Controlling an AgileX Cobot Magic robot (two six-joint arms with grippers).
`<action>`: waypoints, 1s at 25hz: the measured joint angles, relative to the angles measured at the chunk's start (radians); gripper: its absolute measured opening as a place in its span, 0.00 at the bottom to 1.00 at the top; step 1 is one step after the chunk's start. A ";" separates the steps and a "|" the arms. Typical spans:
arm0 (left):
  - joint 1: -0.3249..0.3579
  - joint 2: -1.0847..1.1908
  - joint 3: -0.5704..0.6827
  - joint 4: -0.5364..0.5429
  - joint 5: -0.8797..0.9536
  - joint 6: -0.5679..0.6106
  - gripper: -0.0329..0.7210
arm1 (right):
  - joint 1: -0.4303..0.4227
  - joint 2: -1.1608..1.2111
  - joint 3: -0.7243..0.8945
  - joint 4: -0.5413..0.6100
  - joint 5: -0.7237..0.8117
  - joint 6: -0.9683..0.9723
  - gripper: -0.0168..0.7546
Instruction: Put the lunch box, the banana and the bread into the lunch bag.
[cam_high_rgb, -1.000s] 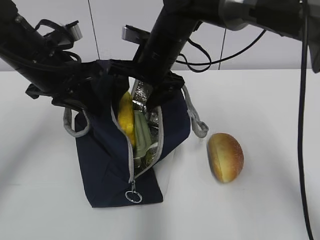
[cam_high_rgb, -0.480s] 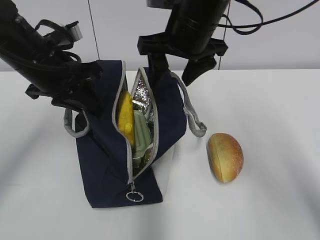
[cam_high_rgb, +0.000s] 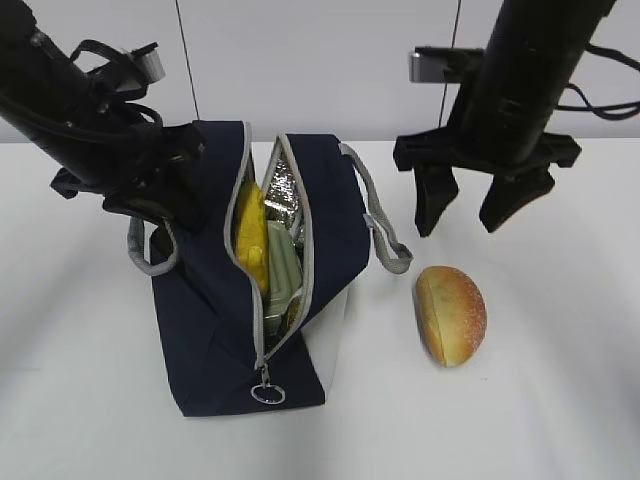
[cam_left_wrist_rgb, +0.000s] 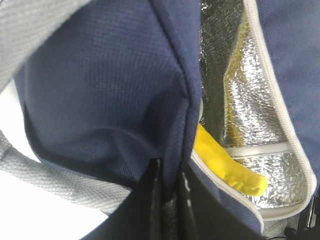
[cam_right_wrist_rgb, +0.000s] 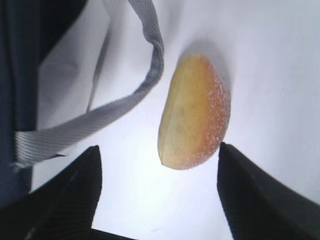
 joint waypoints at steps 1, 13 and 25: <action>0.000 0.000 0.000 0.000 0.000 0.000 0.08 | -0.001 -0.004 0.034 0.000 0.000 0.005 0.72; 0.000 0.000 0.000 0.037 0.012 0.000 0.08 | -0.001 -0.017 0.249 0.000 -0.192 0.132 0.72; 0.000 0.000 0.000 0.089 0.014 0.000 0.08 | -0.001 0.002 0.249 -0.052 -0.304 0.145 0.84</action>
